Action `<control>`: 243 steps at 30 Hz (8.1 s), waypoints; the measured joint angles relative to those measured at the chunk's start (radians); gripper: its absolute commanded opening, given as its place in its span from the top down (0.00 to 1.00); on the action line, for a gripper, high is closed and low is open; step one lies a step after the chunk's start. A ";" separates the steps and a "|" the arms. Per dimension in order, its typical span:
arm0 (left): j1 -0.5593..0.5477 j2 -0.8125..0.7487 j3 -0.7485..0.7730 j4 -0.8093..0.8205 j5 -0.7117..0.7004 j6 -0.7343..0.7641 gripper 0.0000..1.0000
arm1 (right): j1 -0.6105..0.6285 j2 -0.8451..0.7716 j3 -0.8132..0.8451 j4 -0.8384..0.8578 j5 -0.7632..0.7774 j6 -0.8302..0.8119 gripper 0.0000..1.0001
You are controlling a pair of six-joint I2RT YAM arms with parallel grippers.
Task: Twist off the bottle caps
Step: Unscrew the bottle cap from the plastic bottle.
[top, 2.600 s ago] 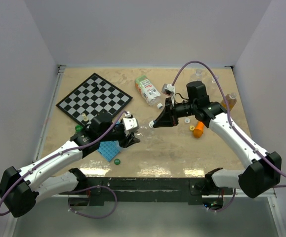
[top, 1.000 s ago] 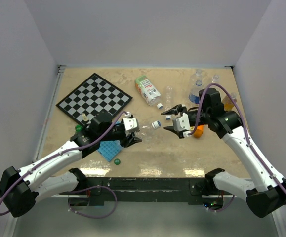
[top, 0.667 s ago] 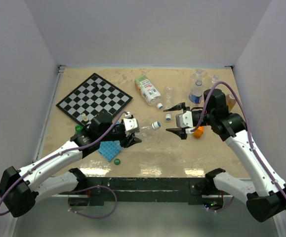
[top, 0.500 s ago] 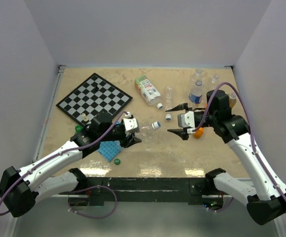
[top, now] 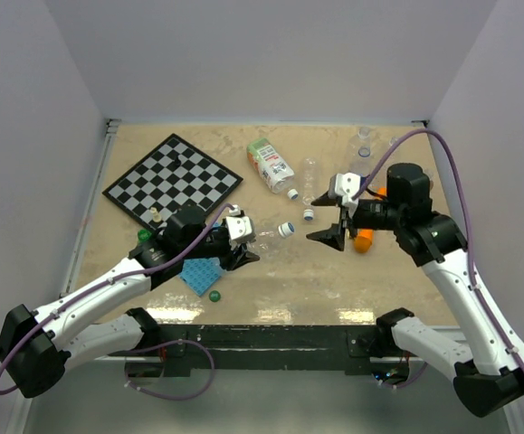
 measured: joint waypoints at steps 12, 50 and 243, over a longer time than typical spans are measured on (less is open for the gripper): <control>0.000 0.000 0.000 0.000 -0.007 0.000 0.98 | -0.002 0.026 -0.064 0.201 -0.031 0.588 0.23; 0.000 0.000 0.000 0.000 -0.008 0.000 0.98 | -0.002 0.122 -0.116 0.288 -0.038 0.727 0.21; -0.002 -0.004 0.002 -0.032 -0.031 0.000 0.98 | 0.049 0.319 0.003 0.127 -0.130 0.563 1.00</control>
